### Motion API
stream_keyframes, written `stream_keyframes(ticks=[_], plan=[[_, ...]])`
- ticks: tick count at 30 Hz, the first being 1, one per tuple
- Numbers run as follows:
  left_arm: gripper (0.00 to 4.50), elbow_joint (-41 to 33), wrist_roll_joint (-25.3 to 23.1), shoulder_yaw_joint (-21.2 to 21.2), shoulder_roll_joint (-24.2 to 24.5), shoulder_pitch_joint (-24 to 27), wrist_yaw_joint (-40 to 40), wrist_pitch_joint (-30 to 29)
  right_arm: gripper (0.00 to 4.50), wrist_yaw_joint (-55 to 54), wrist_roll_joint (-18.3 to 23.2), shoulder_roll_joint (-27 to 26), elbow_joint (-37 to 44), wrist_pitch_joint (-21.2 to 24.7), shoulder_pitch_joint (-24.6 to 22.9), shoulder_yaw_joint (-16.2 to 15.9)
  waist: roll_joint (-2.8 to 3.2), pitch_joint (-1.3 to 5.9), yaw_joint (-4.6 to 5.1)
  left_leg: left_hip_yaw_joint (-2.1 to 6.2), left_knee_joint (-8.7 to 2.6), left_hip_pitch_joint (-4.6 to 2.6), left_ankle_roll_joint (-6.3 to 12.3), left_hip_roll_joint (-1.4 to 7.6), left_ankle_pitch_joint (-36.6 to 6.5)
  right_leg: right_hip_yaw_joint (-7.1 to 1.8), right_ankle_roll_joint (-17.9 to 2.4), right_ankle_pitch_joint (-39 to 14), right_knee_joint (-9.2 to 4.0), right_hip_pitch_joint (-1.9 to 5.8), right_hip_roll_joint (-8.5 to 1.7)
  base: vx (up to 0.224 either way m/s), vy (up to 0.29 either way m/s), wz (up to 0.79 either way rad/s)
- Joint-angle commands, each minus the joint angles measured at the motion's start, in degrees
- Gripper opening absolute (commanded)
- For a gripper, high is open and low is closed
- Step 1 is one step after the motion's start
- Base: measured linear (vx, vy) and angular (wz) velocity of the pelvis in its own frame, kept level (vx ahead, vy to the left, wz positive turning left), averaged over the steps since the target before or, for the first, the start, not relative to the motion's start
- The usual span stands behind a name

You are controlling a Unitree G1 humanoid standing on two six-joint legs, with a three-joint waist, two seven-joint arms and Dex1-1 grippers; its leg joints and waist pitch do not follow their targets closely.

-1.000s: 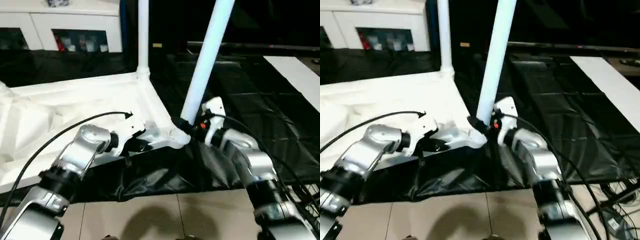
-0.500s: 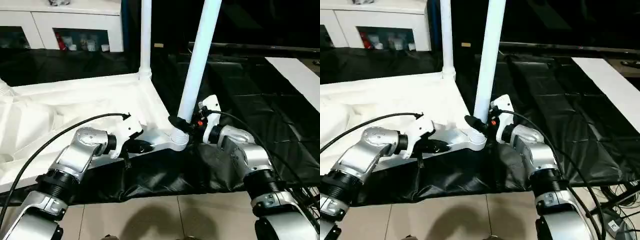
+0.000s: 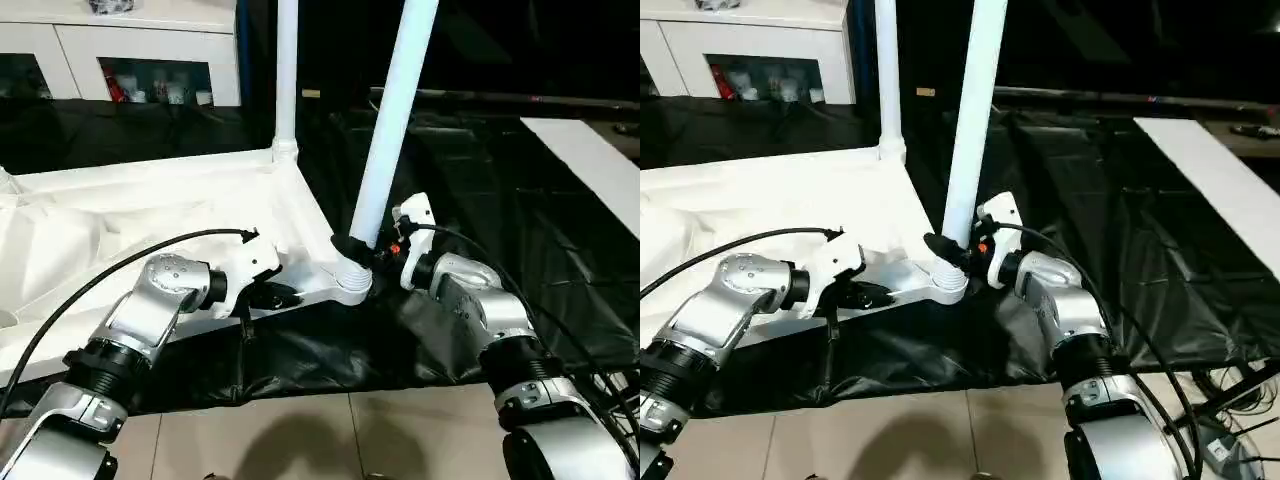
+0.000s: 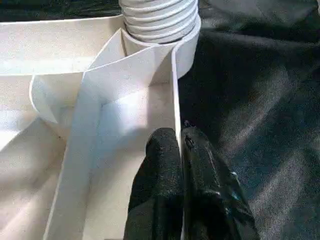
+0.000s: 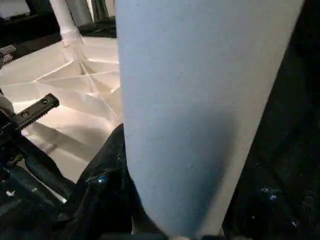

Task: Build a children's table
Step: Insert table leg to table base

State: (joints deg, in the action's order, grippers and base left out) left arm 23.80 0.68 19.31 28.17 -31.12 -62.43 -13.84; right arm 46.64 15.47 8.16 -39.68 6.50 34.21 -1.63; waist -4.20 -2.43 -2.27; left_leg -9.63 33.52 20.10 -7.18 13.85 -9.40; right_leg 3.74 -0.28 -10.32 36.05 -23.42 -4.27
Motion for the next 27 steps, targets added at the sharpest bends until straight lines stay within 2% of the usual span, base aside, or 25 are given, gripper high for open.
stream_keyframes(ticks=[1, 7, 10, 13, 15, 17, 20, 21, 27], plan=[[0.00, 0.6, -2.7, 2.6, 1.3, 0.3, -2.5, -0.7, 1.89, -0.6, -0.5, 1.1, -3.3, 0.0, -2.1, 1.1, 0.98, 3.03, -0.18, -0.60, -4.05, -0.23, -0.67, -0.76, -19.2, -2.12, -9.2, -20.3, -5.23, 2.25, -2.48, 0.000, 0.000, 0.00], [0.00, 1.8, -2.9, 2.8, 1.1, -0.8, -2.5, -0.5, 1.89, 0.0, 1.0, 1.4, -4.1, -2.4, -4.2, 3.5, 1.31, 3.18, -0.22, -0.55, -4.05, -0.23, -0.66, -0.77, -19.5, -2.15, -9.9, -18.9, -5.14, 2.28, -2.41, 0.000, 0.000, 0.00], [0.00, 2.5, -3.1, 2.8, 0.8, -1.2, -2.2, -0.4, 1.89, 0.6, 1.0, 1.7, -4.3, -3.4, -5.1, 3.5, 1.18, 3.13, -0.22, -0.58, -4.11, -0.12, -0.51, -0.82, -19.5, -2.09, -10.3, -18.2, -5.10, 2.37, -2.31, 0.000, 0.000, 0.00], [0.00, 4.0, -3.7, 2.6, 0.2, -2.1, -0.4, -0.2, 1.89, 0.5, -1.5, 2.4, -4.2, -7.7, -6.8, 1.7, 1.17, 3.07, -0.33, -0.60, -4.08, -0.23, -0.56, -0.80, -20.4, -2.08, -10.0, -19.9, -5.37, 2.22, -2.41, 0.000, 0.000, 0.00], [0.00, 4.6, -3.7, 2.6, -0.1, -2.6, -0.2, -0.1, 1.89, 0.0, -2.2, 2.3, -4.1, -8.9, -7.7, 1.4, 1.18, 2.91, -0.58, -0.54, -4.13, -0.43, -0.67, -0.81, -21.8, -2.03, -9.2, -22.4, -5.65, 1.97, -2.43, 0.000, 0.000, 0.00], [0.00, 4.8, -3.7, 2.7, -0.1, -2.7, -0.3, 0.0, 1.89, -0.3, -2.6, 2.3, -4.0, -9.0, -7.9, 1.0, 1.18, 2.74, -0.52, -0.40, -4.20, -0.52, -0.76, -0.86, -23.5, -1.91, -8.3, -25.3, -5.98, 1.84, -2.44, 0.000, 0.000, 0.00], [0.00, 4.9, -3.5, 3.0, 0.1, -2.9, -1.0, 0.7, 1.89, 0.1, -4.7, 2.7, -3.3, -9.2, -7.9, -1.6, 1.16, 2.65, -0.42, -0.21, -4.20, -0.62, -0.81, -0.94, -24.9, -1.77, -6.9, -28.8, -6.48, 1.66, -2.48, 0.000, 0.000, 0.00], [0.00, 4.9, -3.4, 3.1, 0.2, -3.0, -1.4, 1.0, 1.89, 0.5, -5.6, 2.8, -2.9, -8.8, -7.7, -2.7, 1.37, 2.67, -0.37, -0.13, -4.23, -0.62, -0.79, -0.94, -25.2, -1.77, -6.5, -29.4, -6.63, 1.60, -2.49, 0.000, 0.000, 0.00], [0.00, 5.7, -3.0, 3.2, 0.4, -3.8, -3.0, 2.3, 1.89, 2.7, -7.4, 2.6, -4.7, -6.4, -4.5, -5.6, 1.32, 2.71, 0.10, 0.03, -4.32, -0.34, -0.75, -0.93, -25.5, -1.71, -7.3, -28.1, -6.29, 1.64, -2.39, 0.000, 0.000, 0.00]])
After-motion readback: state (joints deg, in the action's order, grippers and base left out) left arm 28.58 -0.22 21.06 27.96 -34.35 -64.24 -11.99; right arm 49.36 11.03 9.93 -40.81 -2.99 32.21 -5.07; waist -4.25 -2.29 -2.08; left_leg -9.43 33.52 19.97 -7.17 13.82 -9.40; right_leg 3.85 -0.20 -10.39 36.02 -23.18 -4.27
